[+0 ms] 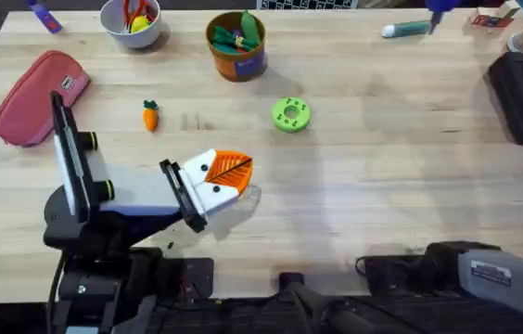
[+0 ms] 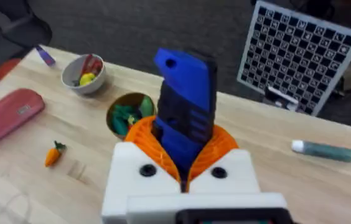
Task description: Pick up the gripper from the table and insert it into the empty holder that is missing its gripper. Then pick up a screw, insert it into the mounting hole, and use the screwdriver to tighten it. Finally, clean up the table by picking up the vegetable and placing it into the bucket.
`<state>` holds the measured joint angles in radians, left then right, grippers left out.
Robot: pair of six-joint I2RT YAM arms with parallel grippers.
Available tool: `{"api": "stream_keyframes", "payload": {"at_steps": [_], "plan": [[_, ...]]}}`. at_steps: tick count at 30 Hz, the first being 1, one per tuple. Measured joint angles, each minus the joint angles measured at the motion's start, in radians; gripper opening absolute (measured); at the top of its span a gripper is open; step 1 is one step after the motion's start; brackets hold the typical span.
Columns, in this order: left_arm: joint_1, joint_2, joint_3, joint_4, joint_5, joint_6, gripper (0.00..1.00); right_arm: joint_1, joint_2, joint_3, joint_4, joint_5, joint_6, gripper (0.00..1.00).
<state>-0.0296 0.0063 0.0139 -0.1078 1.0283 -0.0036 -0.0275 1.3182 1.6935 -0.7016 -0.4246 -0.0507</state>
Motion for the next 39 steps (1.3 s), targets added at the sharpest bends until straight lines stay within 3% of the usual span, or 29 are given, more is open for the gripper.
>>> {"api": "stream_keyframes", "payload": {"at_steps": [8, 16, 23, 31, 35, 39], "plan": [[0.0, 0.0, 0.0, 0.0, 0.0, 0.0, 0.019, 0.061, -0.144, -0.392, 0.408, 0.0, 0.167, 0.023], [0.0, 0.0, 0.0, 0.0, 0.0, 0.0, 0.019, 0.154, -0.16, -0.683, 0.858, -0.069, 0.339, 0.023], [0.0, 0.0, 0.0, 0.0, 0.0, 0.0, 0.019, 0.297, -0.13, -0.721, 1.145, -0.219, 0.356, 0.023], [0.0, 0.0, 0.0, 0.0, 0.0, 0.0, 0.019, 0.504, -0.13, -0.722, 1.291, -0.302, 0.251, 0.023], [0.0, 0.0, 0.0, 0.0, 0.0, 0.0, 0.019, 0.535, -0.132, -0.721, 1.435, -0.33, 0.281, 0.023], [0.0, 0.0, 0.0, 0.0, 0.0, 0.0, 0.019, 0.535, -0.135, -0.723, 1.438, -0.36, 0.309, 0.023]]}}
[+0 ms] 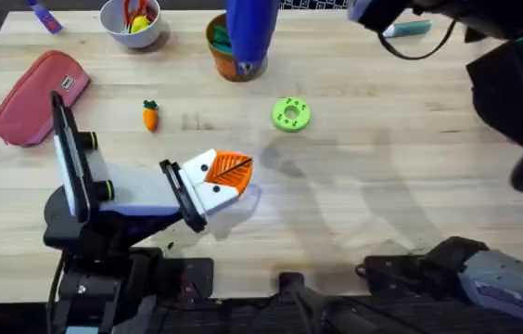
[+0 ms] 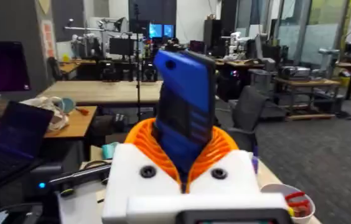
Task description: Pick up the gripper from the table and insert it into the empty holder that is missing its gripper. Then pick up a screw, insert it into the mounting hole, and use the screwdriver to tighten it. Finally, clean up the table by picking up the vegetable and placing it into the bucket.
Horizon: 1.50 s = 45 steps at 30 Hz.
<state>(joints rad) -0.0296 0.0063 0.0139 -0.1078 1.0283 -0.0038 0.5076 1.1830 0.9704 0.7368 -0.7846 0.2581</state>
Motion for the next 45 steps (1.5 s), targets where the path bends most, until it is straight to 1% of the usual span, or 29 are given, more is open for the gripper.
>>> {"api": "stream_keyframes", "payload": {"at_steps": [3, 8, 11, 14, 20, 30, 34, 45], "plan": [[0.0, 0.0, 0.0, 0.0, 0.0, 0.0, 0.019, 0.0, 0.0, -0.03, 0.046, -0.012, 0.019, 0.023], [0.0, 0.0, 0.0, 0.0, 0.0, 0.0, 0.019, 0.0, 0.01, -0.144, 0.29, -0.026, 0.101, 0.023], [0.0, 0.0, 0.0, 0.0, 0.0, 0.0, 0.019, 0.007, 0.044, -0.184, 0.411, -0.035, 0.154, 0.023], [0.0, 0.0, 0.0, 0.0, 0.0, 0.0, 0.019, 0.037, 0.093, -0.192, 0.471, -0.045, 0.187, 0.023], [0.0, 0.0, 0.0, 0.0, 0.0, 0.0, 0.019, 0.138, 0.174, -0.196, 0.536, -0.058, 0.21, 0.023], [0.0, 0.0, 0.0, 0.0, 0.0, 0.0, 0.019, 0.221, 0.189, -0.196, 0.543, -0.07, 0.186, 0.023], [0.0, 0.0, 0.0, 0.0, 0.0, 0.0, 0.019, 0.236, 0.19, -0.196, 0.544, -0.074, 0.173, 0.023], [0.0, 0.0, 0.0, 0.0, 0.0, 0.0, 0.019, 0.237, 0.243, -0.197, 0.542, -0.127, 0.088, 0.023]]}}
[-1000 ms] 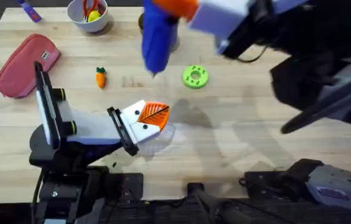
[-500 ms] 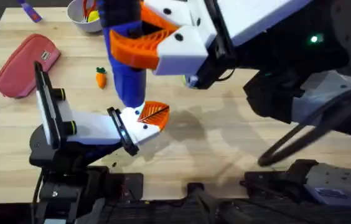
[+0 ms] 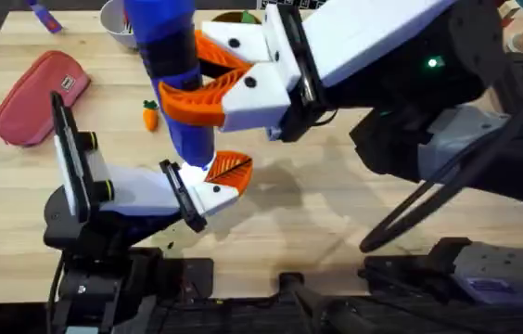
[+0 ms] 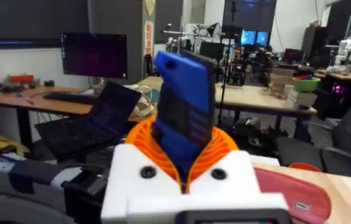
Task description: Pick up the gripper from the table and insert it into the empty holder that is missing its gripper. Then pick up a screw, insert it into the mounting hole, and use the screwdriver to tighten it. Finally, clean up the table by picking up the vegetable and placing it into the bucket.
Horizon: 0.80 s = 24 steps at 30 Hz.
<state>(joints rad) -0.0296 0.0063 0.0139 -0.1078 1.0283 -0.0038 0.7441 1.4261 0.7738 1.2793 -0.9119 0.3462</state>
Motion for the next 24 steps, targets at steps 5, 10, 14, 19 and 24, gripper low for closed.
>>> {"api": "stream_keyframes", "payload": {"at_steps": [5, 10, 14, 19, 24], "plan": [[0.0, 0.0, 0.0, 0.0, 0.0, 0.0, 0.019, 0.0, 0.0, 0.0, 0.002, -0.004, -0.021, 0.023], [0.0, 0.0, 0.0, 0.0, 0.0, 0.0, 0.019, 0.0, 0.0, 0.0, -0.017, -0.006, -0.036, 0.023], [0.0, 0.0, 0.0, 0.0, 0.0, 0.0, 0.019, 0.0, 0.0, 0.0, -0.049, -0.007, -0.051, 0.023], [0.0, 0.0, 0.0, 0.0, 0.0, 0.0, 0.019, 0.0, 0.0, 0.0, -0.049, -0.007, -0.063, 0.023], [0.0, 0.0, 0.0, 0.0, 0.0, 0.0, 0.019, 0.0, 0.0, 0.0, -0.049, -0.007, -0.063, 0.023]]}}
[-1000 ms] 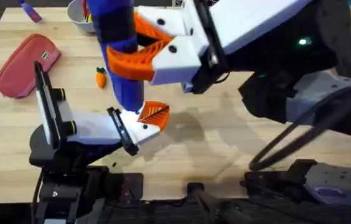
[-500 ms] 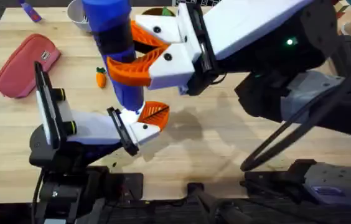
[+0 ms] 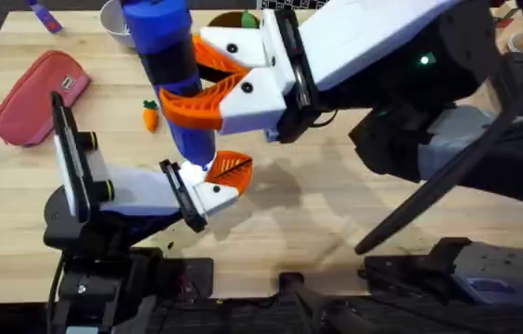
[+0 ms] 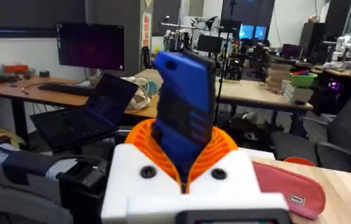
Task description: Pick up the gripper from the table and insert it into the empty holder that is missing its gripper. Then pick up a screw, insert it into the mounting hole, and use the screwdriver to tighten it. Finally, clean up the table by picking up the vegetable and placing it into the bucket.
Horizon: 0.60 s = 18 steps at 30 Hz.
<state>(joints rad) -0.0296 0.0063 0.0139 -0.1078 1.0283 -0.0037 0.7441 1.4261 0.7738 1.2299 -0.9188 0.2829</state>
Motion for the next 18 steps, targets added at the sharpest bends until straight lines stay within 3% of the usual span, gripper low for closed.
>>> {"api": "stream_keyframes", "payload": {"at_steps": [18], "plan": [[0.0, 0.0, 0.0, 0.0, 0.0, 0.0, 0.019, 0.0, 0.042, 0.0, -0.002, 0.002, 0.0, 0.023]]}}
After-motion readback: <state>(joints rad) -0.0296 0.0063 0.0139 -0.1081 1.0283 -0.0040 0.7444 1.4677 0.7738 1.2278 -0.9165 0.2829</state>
